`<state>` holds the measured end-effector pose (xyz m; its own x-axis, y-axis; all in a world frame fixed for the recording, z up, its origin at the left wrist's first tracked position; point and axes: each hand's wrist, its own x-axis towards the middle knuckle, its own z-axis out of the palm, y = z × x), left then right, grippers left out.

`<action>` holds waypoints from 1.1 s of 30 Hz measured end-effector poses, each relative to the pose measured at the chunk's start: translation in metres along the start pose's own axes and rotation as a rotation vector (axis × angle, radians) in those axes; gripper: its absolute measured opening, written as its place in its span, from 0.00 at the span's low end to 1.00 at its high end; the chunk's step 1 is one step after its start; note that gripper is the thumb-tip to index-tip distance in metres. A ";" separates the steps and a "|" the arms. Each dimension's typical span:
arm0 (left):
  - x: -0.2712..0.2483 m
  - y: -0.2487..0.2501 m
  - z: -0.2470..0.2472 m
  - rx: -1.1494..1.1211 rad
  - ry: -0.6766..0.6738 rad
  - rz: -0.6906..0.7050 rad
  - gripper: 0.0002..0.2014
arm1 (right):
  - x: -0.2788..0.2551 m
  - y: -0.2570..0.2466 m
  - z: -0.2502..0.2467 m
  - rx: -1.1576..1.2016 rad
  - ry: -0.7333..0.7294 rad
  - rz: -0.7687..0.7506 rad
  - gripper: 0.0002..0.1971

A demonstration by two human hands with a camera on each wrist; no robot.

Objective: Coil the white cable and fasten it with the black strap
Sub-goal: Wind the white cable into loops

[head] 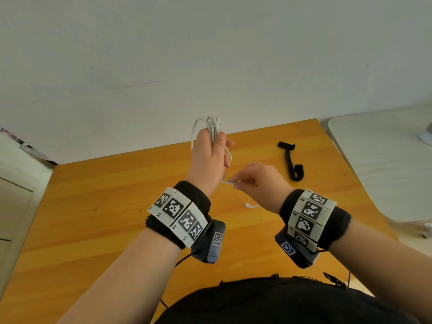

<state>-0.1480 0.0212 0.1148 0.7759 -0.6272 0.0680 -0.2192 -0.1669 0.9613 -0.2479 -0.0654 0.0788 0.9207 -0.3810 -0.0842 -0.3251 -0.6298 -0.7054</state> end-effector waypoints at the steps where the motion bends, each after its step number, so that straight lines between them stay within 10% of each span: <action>1: -0.001 -0.001 0.000 0.007 -0.002 -0.006 0.09 | -0.001 -0.002 -0.002 0.007 0.013 -0.009 0.09; 21: -0.018 -0.013 -0.005 0.145 -0.205 -0.071 0.09 | -0.015 -0.022 -0.004 -0.224 0.292 -0.259 0.06; 33: -0.019 -0.024 -0.014 0.093 -0.412 -0.161 0.13 | -0.005 -0.013 -0.021 -0.221 0.445 -0.140 0.07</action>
<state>-0.1488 0.0476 0.0946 0.5080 -0.8352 -0.2107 -0.1821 -0.3432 0.9215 -0.2527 -0.0689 0.1031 0.7931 -0.5041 0.3420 -0.2876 -0.8048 -0.5193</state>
